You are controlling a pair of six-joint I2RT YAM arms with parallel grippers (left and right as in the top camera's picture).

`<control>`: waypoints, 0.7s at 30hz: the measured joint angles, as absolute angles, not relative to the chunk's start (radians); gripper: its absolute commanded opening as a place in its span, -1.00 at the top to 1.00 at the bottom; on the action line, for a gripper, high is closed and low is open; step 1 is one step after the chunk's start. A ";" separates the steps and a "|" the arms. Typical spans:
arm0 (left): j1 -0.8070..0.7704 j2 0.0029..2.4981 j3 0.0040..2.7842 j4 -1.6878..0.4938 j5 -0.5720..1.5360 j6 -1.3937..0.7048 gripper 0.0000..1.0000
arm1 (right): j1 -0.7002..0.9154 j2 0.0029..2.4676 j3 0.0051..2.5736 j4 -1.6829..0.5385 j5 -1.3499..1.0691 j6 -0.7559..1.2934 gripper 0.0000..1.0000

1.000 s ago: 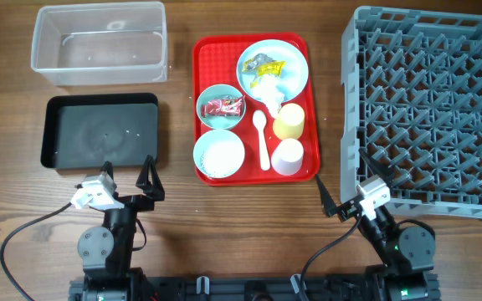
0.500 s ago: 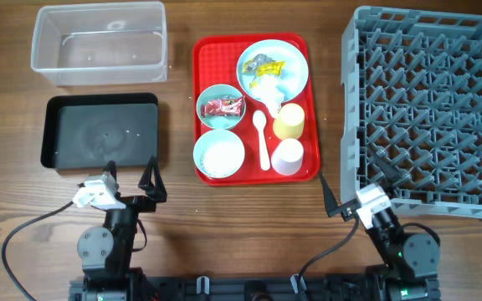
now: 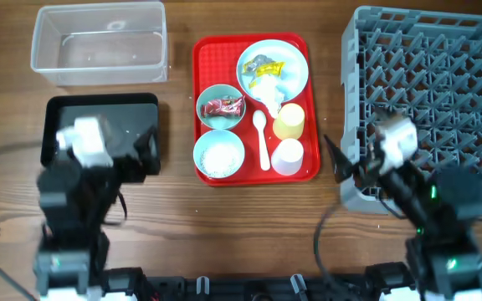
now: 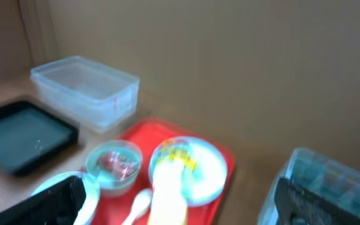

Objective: Sort waste into correct bins and load items into the dishwasher rack
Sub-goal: 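Reach the left gripper to the blue rice bowl and grasp its rim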

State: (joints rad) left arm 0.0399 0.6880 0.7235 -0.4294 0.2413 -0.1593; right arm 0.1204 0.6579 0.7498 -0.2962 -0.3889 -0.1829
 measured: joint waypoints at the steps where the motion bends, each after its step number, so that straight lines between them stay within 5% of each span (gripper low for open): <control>1: 0.038 0.743 0.778 -0.462 0.250 -0.152 -1.00 | 0.121 0.711 0.807 -0.343 -0.391 -0.178 -0.99; 9: -0.157 1.392 1.432 -0.873 0.290 -0.060 -1.00 | 0.121 1.061 1.042 -0.454 -0.472 -0.125 -0.99; 18: -0.303 1.619 1.462 -0.943 0.332 -0.081 -1.00 | 0.052 1.129 1.041 -0.515 -0.418 0.019 -0.99; 21: -0.391 1.659 1.465 -0.998 0.286 -0.090 -0.79 | -0.064 1.129 1.041 -0.547 -0.398 0.052 -0.99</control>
State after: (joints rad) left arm -0.3908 1.6592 1.4651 -0.9981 0.2855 -0.0898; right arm -0.0635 1.1294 1.0412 -0.5472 -0.3981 0.0517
